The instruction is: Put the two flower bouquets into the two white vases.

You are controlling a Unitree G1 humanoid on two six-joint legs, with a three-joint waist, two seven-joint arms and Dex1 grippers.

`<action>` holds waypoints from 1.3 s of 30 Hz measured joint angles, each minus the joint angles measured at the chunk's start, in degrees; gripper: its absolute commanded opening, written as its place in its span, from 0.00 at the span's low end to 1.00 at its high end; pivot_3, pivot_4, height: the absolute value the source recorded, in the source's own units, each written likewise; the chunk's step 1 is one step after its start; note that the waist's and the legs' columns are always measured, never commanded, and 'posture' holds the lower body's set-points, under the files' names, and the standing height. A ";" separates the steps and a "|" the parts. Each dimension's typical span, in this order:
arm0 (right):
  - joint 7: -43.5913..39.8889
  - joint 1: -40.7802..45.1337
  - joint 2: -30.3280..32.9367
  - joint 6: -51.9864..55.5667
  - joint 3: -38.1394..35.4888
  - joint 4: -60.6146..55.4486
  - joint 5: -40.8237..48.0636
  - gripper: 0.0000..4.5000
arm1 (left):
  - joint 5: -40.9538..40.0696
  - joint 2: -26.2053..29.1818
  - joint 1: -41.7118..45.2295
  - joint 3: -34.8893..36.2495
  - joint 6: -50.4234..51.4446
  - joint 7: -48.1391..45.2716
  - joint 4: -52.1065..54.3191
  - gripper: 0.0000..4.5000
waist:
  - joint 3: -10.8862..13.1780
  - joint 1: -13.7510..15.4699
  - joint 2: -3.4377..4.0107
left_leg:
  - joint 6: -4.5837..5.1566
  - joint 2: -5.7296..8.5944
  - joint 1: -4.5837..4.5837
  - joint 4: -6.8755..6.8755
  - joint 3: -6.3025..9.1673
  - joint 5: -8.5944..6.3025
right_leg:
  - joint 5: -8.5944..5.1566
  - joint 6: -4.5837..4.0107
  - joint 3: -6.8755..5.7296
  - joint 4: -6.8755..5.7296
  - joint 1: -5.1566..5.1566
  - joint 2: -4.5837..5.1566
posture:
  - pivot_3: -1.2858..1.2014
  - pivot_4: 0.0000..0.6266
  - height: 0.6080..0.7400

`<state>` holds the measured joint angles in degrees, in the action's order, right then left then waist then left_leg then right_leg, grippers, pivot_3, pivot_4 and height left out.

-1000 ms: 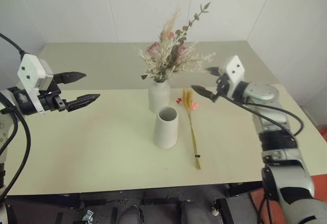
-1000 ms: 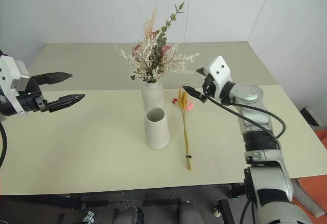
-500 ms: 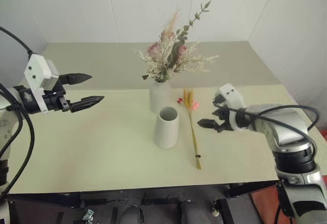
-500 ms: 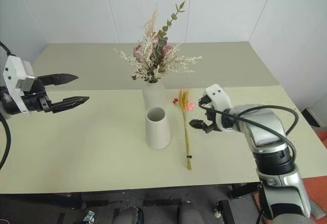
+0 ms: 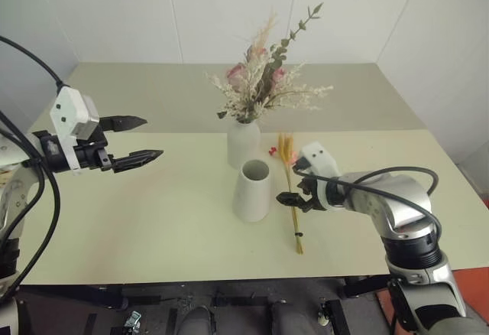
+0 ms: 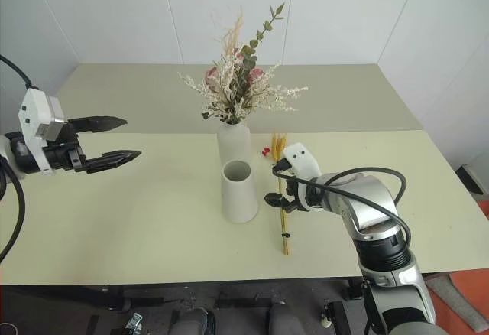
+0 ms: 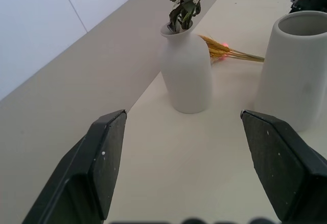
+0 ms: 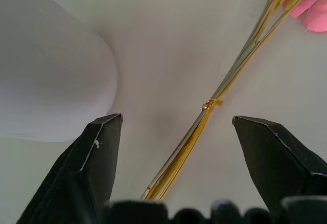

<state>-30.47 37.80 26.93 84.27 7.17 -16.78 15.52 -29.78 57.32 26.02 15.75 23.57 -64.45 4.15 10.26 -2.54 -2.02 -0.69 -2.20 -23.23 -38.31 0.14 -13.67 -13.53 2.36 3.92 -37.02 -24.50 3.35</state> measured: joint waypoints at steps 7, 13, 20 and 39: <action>2.04 -0.23 0.42 -3.33 2.43 3.84 -0.81 0.15 | 0.46 -0.01 -0.02 0.01 -0.02 0.09 -0.11 0.86 | -0.01 -0.06 -0.02 | 0.00 -0.01 0.02 0.00 0.00 0.00 | 0.00 0.00 0.00 0.00 0.01 0.00 | 0.52 0.24 1.00; 3.75 0.20 0.34 -4.55 2.13 5.46 -0.96 0.01 | 0.47 -0.01 -0.11 0.03 -0.02 0.41 -0.09 0.86 | -0.03 -0.08 -0.05 | 0.00 -0.01 0.05 0.00 0.00 0.00 | 0.00 0.00 0.00 -0.01 0.03 -0.01 | 0.52 0.24 1.00; 18.12 1.11 -1.81 -19.11 -11.39 9.33 -6.71 0.01 | 0.44 -0.01 -0.09 0.31 -0.02 0.54 -0.11 0.86 | -0.03 0.24 -0.05 | 0.00 0.02 -0.06 0.00 0.00 0.00 | 0.00 0.00 -0.01 0.00 -0.05 0.03 | 0.52 0.24 1.00; 16.25 -0.43 -19.35 -62.98 -28.11 -10.25 34.44 0.01 | -10.58 2.00 -7.31 6.75 5.15 -8.03 2.18 0.86 | -0.01 -1.77 0.02 | 0.00 -0.22 0.18 0.03 -0.05 0.00 | -0.01 -0.06 0.03 -0.10 0.08 -0.13 | 0.52 0.24 1.00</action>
<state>-14.22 37.37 7.58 21.29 -20.94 -27.02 49.97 -40.36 59.31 18.71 22.50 28.71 -72.48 6.33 10.25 -4.31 -2.00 -0.68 -2.42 -23.05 -38.27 0.09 -13.68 -13.54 2.31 3.95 -37.12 -24.42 3.22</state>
